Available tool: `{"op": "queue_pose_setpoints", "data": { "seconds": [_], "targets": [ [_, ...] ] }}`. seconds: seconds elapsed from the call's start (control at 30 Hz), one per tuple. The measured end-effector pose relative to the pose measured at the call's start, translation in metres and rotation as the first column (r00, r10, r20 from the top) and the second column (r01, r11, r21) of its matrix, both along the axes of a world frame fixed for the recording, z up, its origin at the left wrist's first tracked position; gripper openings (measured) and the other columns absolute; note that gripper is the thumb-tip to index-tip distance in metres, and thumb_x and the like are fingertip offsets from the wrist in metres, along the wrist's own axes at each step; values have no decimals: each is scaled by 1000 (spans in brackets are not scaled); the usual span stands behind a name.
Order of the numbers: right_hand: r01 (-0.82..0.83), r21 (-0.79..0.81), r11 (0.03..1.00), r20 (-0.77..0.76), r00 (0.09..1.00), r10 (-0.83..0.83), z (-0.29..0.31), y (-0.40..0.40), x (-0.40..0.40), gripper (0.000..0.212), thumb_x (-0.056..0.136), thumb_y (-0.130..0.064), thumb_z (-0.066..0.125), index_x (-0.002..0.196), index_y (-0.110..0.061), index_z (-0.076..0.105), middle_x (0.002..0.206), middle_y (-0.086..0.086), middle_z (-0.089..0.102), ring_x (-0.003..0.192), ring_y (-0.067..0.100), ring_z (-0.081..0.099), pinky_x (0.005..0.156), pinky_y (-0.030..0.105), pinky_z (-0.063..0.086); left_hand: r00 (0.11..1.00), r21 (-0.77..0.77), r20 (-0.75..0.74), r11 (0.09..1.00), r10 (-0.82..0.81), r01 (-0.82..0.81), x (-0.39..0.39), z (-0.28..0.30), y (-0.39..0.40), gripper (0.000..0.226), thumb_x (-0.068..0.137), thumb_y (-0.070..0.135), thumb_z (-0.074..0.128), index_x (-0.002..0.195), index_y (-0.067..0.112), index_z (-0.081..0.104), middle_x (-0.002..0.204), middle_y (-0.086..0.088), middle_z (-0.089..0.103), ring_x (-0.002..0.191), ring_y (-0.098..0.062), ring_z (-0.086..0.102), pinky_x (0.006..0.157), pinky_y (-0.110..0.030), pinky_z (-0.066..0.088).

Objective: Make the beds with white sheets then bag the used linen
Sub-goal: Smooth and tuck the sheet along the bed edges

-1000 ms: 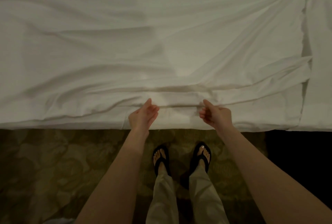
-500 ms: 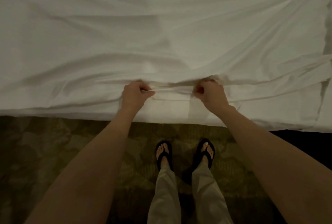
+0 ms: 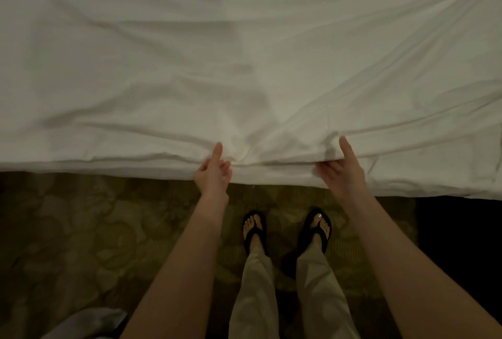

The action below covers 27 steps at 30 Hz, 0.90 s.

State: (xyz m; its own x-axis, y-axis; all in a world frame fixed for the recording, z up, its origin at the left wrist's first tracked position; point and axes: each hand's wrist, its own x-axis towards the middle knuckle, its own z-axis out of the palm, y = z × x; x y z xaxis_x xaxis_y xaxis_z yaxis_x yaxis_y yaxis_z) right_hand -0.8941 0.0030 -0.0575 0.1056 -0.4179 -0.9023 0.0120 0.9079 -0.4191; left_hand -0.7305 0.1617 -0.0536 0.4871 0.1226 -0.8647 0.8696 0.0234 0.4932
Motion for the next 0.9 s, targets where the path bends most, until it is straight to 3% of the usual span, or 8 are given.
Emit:
{"op": "queue_pose_setpoints", "data": {
  "seconds": [0.1,0.2,0.4,0.47,0.57,0.73,0.8,0.9],
  "targets": [
    [135,-31,990,-39,990,-136,5,-12,20,49,85,-19,72,126,-2,52,123,14,59,97,24,61,75,36,57,998,42,-33,998,47,-45,5,3,-4,37,77,30,81,97,7,59,75,-1,55,66,-10,53,62,-19,50],
    [256,-93,962,122,962,-244,18,-15,20,33,88,-11,67,118,0,58,119,13,65,97,22,66,73,34,60,991,-3,-84,995,102,-103,14,5,-4,39,75,35,82,90,10,55,67,0,50,53,-7,39,48,-17,39],
    [169,-84,982,-42,984,-173,7,3,-6,12,91,-14,65,99,-7,61,121,16,64,93,20,66,74,27,58,996,-93,-43,993,74,-78,23,-1,4,48,87,19,70,130,5,53,124,-10,59,105,-22,59,80,-27,53],
    [180,-30,983,47,983,-178,9,-5,12,22,86,-22,71,103,-10,61,120,13,64,99,24,66,77,35,58,999,-145,-2,988,51,-50,19,-4,11,36,92,15,64,125,5,54,125,-10,61,110,-22,61,77,-29,54],
    [145,36,989,192,970,-149,18,-18,43,38,79,-21,77,112,-10,63,116,11,67,101,28,66,85,43,56,997,-249,60,968,45,-29,18,-6,18,21,94,13,59,115,9,56,112,-5,66,96,-15,66,87,-31,56],
    [287,28,957,-48,957,-286,5,-1,34,33,78,4,70,109,1,58,117,16,64,86,24,66,70,34,59,997,-250,73,968,26,-7,11,-10,35,24,96,13,56,119,7,54,116,-9,64,98,-16,66,76,-25,58],
    [301,77,951,-109,950,-292,-4,14,14,13,83,5,63,95,1,58,121,19,63,85,21,64,66,27,57,999,-218,33,975,43,-34,9,-12,37,18,97,13,56,114,6,56,114,-10,63,102,-20,63,83,-28,57],
    [198,147,969,2,980,-200,1,21,8,16,88,-10,63,102,-3,58,120,18,62,93,22,63,77,28,55,993,-290,-37,950,113,-119,21,-8,24,29,95,26,59,120,11,56,108,-7,64,102,-22,61,98,-36,49]
  ]
}}
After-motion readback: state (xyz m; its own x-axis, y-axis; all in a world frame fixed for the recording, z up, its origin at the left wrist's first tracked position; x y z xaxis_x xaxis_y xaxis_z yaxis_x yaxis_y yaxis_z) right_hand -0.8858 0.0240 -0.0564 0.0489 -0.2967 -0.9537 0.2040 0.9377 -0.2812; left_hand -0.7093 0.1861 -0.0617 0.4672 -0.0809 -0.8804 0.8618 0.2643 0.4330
